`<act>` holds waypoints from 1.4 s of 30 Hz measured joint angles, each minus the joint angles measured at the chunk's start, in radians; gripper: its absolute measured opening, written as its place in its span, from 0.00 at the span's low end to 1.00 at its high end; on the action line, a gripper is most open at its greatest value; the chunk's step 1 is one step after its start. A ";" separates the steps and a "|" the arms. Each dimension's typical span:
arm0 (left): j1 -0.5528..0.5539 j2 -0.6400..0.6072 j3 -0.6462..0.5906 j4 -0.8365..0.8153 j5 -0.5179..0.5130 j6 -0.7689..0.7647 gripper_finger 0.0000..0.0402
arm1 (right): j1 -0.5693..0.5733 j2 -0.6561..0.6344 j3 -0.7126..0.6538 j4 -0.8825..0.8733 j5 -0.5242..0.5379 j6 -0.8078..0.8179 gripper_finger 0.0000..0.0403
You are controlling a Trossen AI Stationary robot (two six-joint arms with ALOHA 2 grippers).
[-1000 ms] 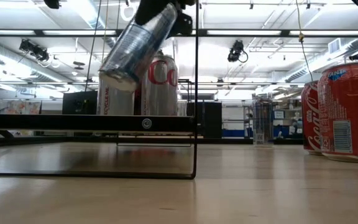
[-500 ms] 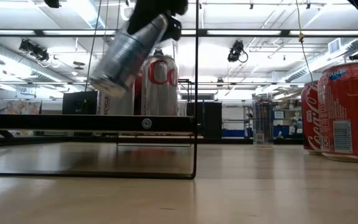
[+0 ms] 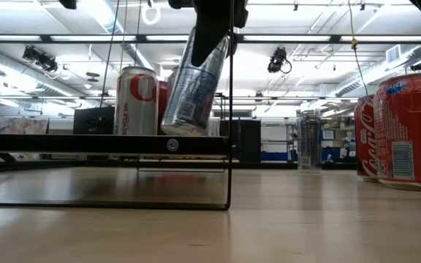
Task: Place canned beverage on shelf
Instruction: Put the bottom blue soda can on the shelf
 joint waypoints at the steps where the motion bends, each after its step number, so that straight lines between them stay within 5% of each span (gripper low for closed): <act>1: 0.000 0.031 0.000 0.008 0.007 0.001 0.48 | 0.000 -0.003 0.000 -0.006 0.000 -0.011 0.65; 12: 0.000 0.416 0.263 -0.156 0.009 -0.120 0.48 | 0.021 -0.124 -0.001 -0.104 0.081 -0.087 0.65; 22: 0.012 0.652 0.361 -0.205 -0.002 -0.313 0.56 | 0.023 -0.234 0.000 -0.070 0.159 -0.120 0.65; 30: 0.066 0.722 0.432 -0.203 0.029 -0.336 0.79 | 0.025 -0.233 0.000 -0.046 0.153 -0.113 0.65; 37: 0.148 0.792 0.464 -0.202 0.213 -0.386 0.79 | 0.025 -0.233 0.000 -0.036 0.154 -0.083 0.65; 42: 0.174 0.840 0.465 -0.205 0.219 -0.388 0.75 | 0.023 -0.233 -0.001 -0.034 0.155 -0.061 0.65</act>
